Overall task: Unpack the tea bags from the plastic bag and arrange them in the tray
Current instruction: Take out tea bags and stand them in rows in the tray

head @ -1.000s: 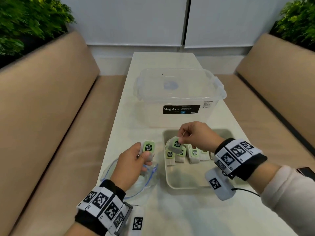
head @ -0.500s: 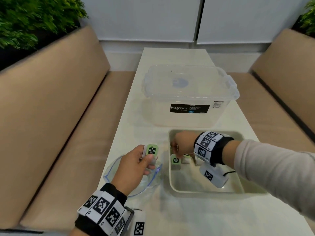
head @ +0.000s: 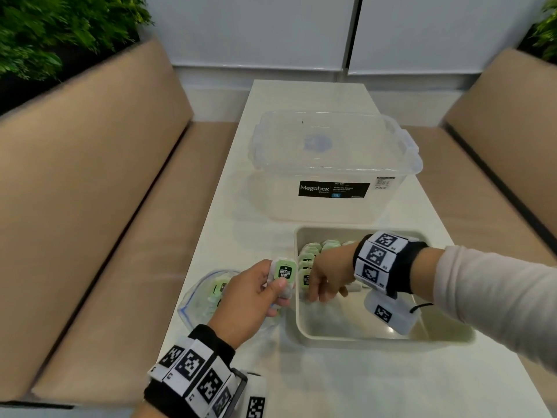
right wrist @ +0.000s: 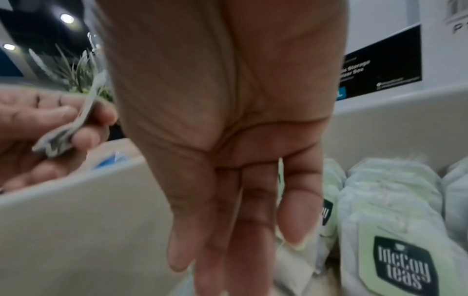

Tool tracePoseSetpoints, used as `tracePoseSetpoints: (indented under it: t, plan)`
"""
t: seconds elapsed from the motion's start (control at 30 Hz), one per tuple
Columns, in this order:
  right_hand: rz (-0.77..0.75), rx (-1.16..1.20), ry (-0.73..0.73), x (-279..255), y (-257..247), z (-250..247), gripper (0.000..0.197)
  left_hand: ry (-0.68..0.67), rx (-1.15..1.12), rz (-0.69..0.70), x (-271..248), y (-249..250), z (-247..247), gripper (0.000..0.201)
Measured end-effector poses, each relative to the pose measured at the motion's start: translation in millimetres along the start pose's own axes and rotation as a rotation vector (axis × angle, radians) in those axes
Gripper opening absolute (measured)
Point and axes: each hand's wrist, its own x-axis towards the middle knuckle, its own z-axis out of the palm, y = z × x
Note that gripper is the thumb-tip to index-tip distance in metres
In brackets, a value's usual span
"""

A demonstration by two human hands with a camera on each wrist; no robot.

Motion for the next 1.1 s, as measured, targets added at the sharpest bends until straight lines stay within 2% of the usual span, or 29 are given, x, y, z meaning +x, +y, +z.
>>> tracePoseSetpoints:
  t: [0.13,0.37,0.43,0.53,0.7,0.8,0.93,1.1]
  plan:
    - [0.009,-0.13,-0.082,21.4,-3.2,3.1,0.049,0.006,-0.02,0.0,-0.3,0.3,0.2,0.008]
    - [0.04,-0.082,-0.062,31.0,-3.0,-6.8,0.055,0.022,-0.057,-0.014,-3.8,-2.3,-1.8,0.008]
    - [0.035,-0.072,-0.04,22.5,-4.1,-7.9,0.05,0.028,-0.063,-0.013,-3.6,-2.0,-2.3,0.01]
    - [-0.015,0.062,0.077,-1.0,-5.7,-17.8,0.036,0.053,-0.055,-0.009,-0.1,-0.4,-3.2,0.005]
    - [-0.174,0.325,0.398,-43.6,-14.7,-33.4,0.029,0.071,0.02,0.017,10.0,10.6,2.8,0.005]
    - [-0.212,0.373,0.527,-55.6,-18.2,-31.2,0.014,0.06,0.07,0.056,13.4,22.6,9.8,0.004]
    - [-0.167,0.358,0.61,-62.9,-9.3,-27.9,0.01,0.06,0.168,0.096,18.7,27.1,15.0,0.014]
    - [-0.017,0.273,0.587,-60.3,13.5,-23.8,0.012,0.019,0.36,0.048,20.5,24.2,12.9,0.034]
